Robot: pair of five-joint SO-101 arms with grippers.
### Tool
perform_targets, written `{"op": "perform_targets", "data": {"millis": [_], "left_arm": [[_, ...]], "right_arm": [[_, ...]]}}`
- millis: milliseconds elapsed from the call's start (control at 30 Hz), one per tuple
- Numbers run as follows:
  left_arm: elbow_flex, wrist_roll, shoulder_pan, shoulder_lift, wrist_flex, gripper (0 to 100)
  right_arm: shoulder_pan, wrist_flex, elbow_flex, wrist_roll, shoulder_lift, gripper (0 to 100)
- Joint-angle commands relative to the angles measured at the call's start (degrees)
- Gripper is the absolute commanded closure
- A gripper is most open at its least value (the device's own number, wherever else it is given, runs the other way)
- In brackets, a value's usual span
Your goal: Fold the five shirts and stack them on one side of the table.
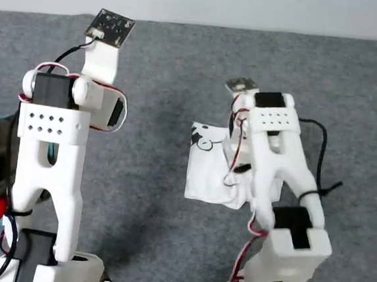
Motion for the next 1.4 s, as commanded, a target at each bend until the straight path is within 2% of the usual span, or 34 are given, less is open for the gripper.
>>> {"op": "perform_targets", "data": {"millis": [0,200,333,467,533,667,733,933,1233,1367], "left_arm": [[-0.13,-0.26,-0.44,-2.64,-0.44,100],[-0.13,-0.09,-0.44,-4.75,0.35,100],[-0.13,0.09,-0.44,-5.10,0.35,100],[-0.13,0.09,-0.44,-5.10,1.23,100],[-0.13,0.09,-0.44,-5.10,1.67,100],[0.66,0.09,-0.44,-5.10,1.76,100],[1.63,0.09,-0.44,-5.10,1.76,100],[3.30,0.00,-0.44,-5.19,1.67,100],[3.30,0.00,-0.44,-5.10,1.67,100],[3.30,0.00,-0.44,-5.10,1.67,100]], "right_arm": [[4.70,1.80,-2.20,3.69,1.54,98.8],[14.81,7.87,-2.20,10.29,-4.88,98.8],[16.40,12.00,-2.20,12.57,-11.38,98.8],[11.38,11.91,-2.11,12.57,-15.69,98.3],[7.87,10.59,-2.11,10.29,-15.60,96.2],[3.38,7.78,-2.02,0.44,-12.18,83.7],[2.07,6.46,-2.02,-1.85,-9.36,79.4],[-0.84,3.65,-2.29,-2.37,-1.54,79.0],[-3.03,-0.13,-2.29,-2.37,0.04,79.1],[-2.86,-0.22,-2.02,-2.02,0.13,88.6]]}}
